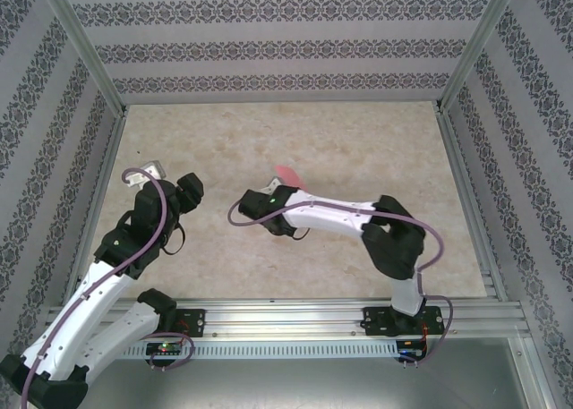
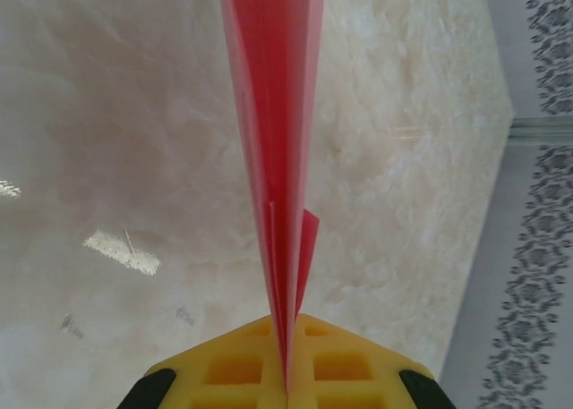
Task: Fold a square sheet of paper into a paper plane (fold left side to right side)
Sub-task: Turn over the paper at the center of the table.
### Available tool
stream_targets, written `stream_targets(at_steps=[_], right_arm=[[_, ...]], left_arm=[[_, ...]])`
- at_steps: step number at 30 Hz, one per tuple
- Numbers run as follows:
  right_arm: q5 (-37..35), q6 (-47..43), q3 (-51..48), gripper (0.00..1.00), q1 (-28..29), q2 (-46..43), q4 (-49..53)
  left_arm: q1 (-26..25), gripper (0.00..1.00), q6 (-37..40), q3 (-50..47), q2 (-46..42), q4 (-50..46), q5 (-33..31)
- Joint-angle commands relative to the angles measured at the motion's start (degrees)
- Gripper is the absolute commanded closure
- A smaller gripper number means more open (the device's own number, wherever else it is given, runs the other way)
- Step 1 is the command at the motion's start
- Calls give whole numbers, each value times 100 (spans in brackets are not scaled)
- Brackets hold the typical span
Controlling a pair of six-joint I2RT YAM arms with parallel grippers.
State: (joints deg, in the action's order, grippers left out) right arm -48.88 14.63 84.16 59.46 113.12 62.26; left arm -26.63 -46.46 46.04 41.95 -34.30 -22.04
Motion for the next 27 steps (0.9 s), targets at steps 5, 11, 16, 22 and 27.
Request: stream_targets(at_steps=[5, 11, 16, 22, 27], right_arm=[[-528, -194, 561, 97, 182, 1026, 336], [29, -147, 680, 68, 517, 1295, 413], [1559, -107, 101, 45, 704, 294, -79], [2835, 17, -950, 31, 374, -1686, -816], [4278, 111, -2037, 29, -716, -3192, -2028]], left_arm=[[44, 27, -159, -87, 24, -48, -92], [44, 26, -71, -14, 156, -68, 24], [40, 26, 96, 51, 371, 51, 356], [76, 25, 131, -79, 787, 593, 1208], [72, 25, -155, -479, 1625, 2000, 2666]])
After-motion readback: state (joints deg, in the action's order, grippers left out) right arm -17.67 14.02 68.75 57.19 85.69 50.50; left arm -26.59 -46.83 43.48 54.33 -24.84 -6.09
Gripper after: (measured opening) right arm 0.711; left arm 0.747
